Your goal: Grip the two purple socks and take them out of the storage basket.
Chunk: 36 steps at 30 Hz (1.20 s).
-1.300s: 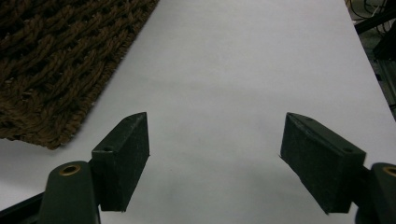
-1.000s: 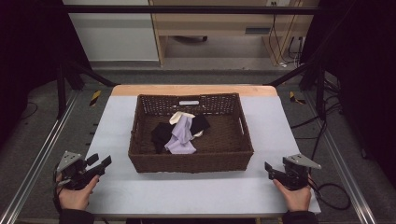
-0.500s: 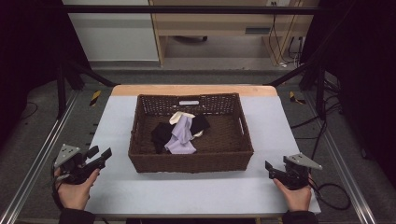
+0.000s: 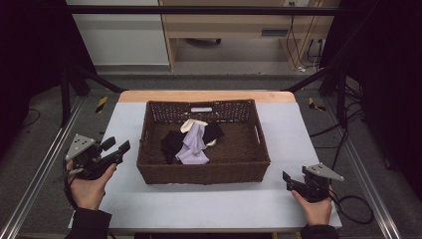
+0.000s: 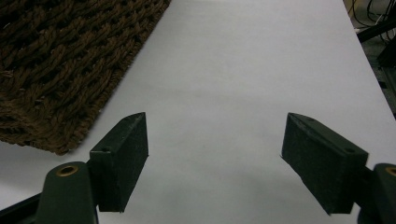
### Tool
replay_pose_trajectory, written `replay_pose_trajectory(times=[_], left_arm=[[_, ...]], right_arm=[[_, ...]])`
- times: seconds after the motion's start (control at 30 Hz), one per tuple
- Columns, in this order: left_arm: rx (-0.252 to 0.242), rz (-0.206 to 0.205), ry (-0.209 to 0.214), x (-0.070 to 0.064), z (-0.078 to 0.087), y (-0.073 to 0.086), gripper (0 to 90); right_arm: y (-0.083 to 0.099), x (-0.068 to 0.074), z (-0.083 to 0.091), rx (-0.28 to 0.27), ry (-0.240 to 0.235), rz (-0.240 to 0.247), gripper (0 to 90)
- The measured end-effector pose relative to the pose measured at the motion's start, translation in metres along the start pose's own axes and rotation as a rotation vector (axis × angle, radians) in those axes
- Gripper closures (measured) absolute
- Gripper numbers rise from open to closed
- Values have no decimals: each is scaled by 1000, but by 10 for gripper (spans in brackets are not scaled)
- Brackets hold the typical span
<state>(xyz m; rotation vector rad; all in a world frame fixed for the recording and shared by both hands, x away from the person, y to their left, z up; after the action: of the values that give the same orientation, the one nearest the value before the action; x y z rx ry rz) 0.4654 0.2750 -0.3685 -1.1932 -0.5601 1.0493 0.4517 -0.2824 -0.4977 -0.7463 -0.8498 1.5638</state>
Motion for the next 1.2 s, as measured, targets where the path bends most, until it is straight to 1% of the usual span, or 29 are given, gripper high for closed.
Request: replay_pose_trajectory(times=[0.03,0.07,0.23,0.27,0.3,0.37,0.4,0.43,0.5,0.53,0.57,0.63,0.7,0.73,0.77,0.8,0.87,0.9,1.03,1.07,1.1,1.2], left_arm=[[-6,-4,4,-3,-1,-3,418],[-6,-4,4,-3,-1,-3,416],[-17,-23,14,-15,-10,-19,412],[-16,-33,17,-20,-15,-25,411],[-16,-33,17,-20,-15,-25,411],[-9,-47,24,-27,-24,-32,411],[-9,-47,24,-27,-24,-32,411],[-7,-52,28,-30,-27,-34,411],[-7,-69,43,-39,-35,-41,410],[-10,-71,48,-42,-38,-43,410],[-10,-71,48,-42,-38,-43,410],[-9,-79,63,-50,-46,-49,411],[-12,-91,69,-56,-52,-53,411],[-15,-96,72,-59,-55,-55,411],[-15,-96,72,-59,-55,-55,412],[-18,-102,82,-65,-61,-58,412],[-16,-109,88,-71,-67,-60,413],[-16,-109,88,-71,-67,-60,413],[-7,-126,96,-81,-79,-64,413],[1,-130,103,-86,-85,-65,413],[1,-130,103,-86,-85,-65,412],[18,-140,105,-92,-96,-65,411]], right_arm=[[0,0,0,0,0,1,232],[0,0,0,0,0,1,232],[-1,0,0,-8,1,6,236],[-1,0,0,-13,3,11,238],[-1,0,0,-13,3,11,238],[-1,1,0,-10,-1,9,237],[-1,1,0,-10,-1,9,237],[-1,1,0,-9,-2,7,236],[-1,1,-1,-13,0,7,227],[-2,1,-1,-12,-2,3,224],[-2,1,-1,-12,-2,3,224],[-2,1,-1,-6,-3,-3,217],[-2,1,-1,-5,-2,-4,215],[-2,1,-1,-5,-3,-4,214],[-2,1,-1,-5,-3,-4,214],[-2,1,-1,-11,-2,0,214],[-2,1,-1,-10,-3,3,211],[-2,1,-1,-10,-3,3,211],[-2,2,-2,-6,-5,14,209],[-2,2,-2,-6,-6,16,209],[-2,2,-2,-6,-6,16,209],[-2,2,-2,-11,-7,13,209]])
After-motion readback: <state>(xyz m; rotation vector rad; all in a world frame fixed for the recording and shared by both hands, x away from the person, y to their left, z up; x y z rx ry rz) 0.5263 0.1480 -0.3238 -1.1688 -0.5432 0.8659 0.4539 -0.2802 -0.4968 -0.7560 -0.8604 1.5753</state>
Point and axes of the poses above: each handheld gripper's, and its own axes: z roughly backward along the jaws, y roughly out of its underside, x roughly to its left, the point moved 4 cm from there along -z, roughly forward along the jaws, and after that the axes turned 7 degrees about y, right-handed, at the moved point
